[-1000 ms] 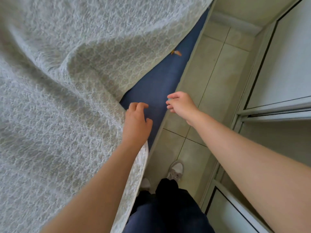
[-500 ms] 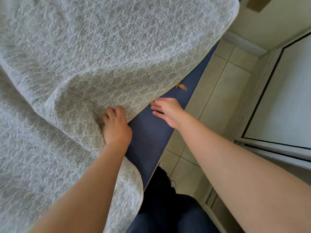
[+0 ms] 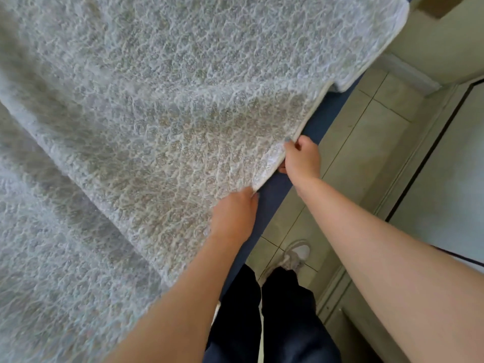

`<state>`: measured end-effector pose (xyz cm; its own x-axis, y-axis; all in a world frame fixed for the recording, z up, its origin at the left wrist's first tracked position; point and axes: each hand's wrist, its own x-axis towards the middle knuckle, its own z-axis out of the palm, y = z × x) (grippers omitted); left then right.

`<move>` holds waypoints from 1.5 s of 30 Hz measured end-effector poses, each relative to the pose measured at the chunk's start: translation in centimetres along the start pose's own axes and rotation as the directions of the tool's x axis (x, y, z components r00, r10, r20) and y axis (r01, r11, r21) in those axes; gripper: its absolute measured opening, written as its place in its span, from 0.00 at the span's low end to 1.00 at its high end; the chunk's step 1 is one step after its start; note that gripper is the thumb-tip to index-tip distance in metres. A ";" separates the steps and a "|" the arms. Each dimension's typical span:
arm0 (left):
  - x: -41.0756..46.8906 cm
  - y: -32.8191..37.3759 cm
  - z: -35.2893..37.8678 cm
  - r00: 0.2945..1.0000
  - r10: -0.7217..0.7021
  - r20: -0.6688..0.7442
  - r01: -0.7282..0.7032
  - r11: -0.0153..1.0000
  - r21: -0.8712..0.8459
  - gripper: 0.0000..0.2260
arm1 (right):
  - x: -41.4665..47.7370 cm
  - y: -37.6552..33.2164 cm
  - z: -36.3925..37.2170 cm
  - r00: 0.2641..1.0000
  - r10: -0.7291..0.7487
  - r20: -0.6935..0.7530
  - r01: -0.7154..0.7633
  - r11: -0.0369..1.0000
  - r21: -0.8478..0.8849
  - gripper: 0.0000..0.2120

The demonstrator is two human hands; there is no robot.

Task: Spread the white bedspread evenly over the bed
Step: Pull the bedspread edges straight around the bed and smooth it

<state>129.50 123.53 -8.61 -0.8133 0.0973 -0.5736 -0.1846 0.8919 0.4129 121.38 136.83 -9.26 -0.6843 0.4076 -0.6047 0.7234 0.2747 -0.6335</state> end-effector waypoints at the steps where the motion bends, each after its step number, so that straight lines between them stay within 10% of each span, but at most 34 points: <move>1: 0.4 0.7 0.1 1.000 0.010 0.016 -0.009 0.999 -0.041 0.14 | 0.1 -0.2 -0.5 0.999 0.024 0.039 -0.026 0.999 0.044 0.15; 17: 1.7 8.6 2.9 0.958 0.181 0.221 -0.199 0.978 0.063 0.14 | 3.1 3.9 -9.2 0.992 0.023 0.125 -0.027 0.999 0.030 0.10; 27: 3.0 10.6 0.1 0.882 -0.195 0.430 0.068 0.954 0.293 0.20 | 4.6 1.4 -12.9 0.905 0.048 0.423 -0.044 0.999 -0.019 0.12; 30: 4.1 11.8 -3.3 0.924 -0.235 0.300 0.166 0.956 0.241 0.13 | 6.0 -0.5 -15.7 0.928 0.062 0.368 -0.060 0.998 -0.016 0.15; 33: 5.8 14.9 -6.8 0.982 -0.119 -0.148 0.129 0.990 0.062 0.09 | 8.7 -3.2 -19.0 0.959 0.014 0.284 -0.005 0.999 -0.033 0.14; 36: 8.6 18.3 -9.7 0.866 0.126 -0.484 -0.127 0.991 0.031 0.10 | 11.4 -5.7 -20.7 0.967 -0.029 0.252 0.038 0.999 -0.029 0.13; 45: 23.7 24.3 -11.3 0.969 0.153 -0.192 -0.146 0.988 0.046 0.20 | 20.4 -11.1 -20.0 1.000 -0.008 0.026 0.009 1.000 -0.006 0.23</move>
<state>99.45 142.50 -4.16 -0.9226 0.1455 -0.3572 -0.0380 0.8873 0.4596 101.25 159.45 -4.90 -0.6926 0.3823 -0.6117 0.7180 0.2834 -0.6358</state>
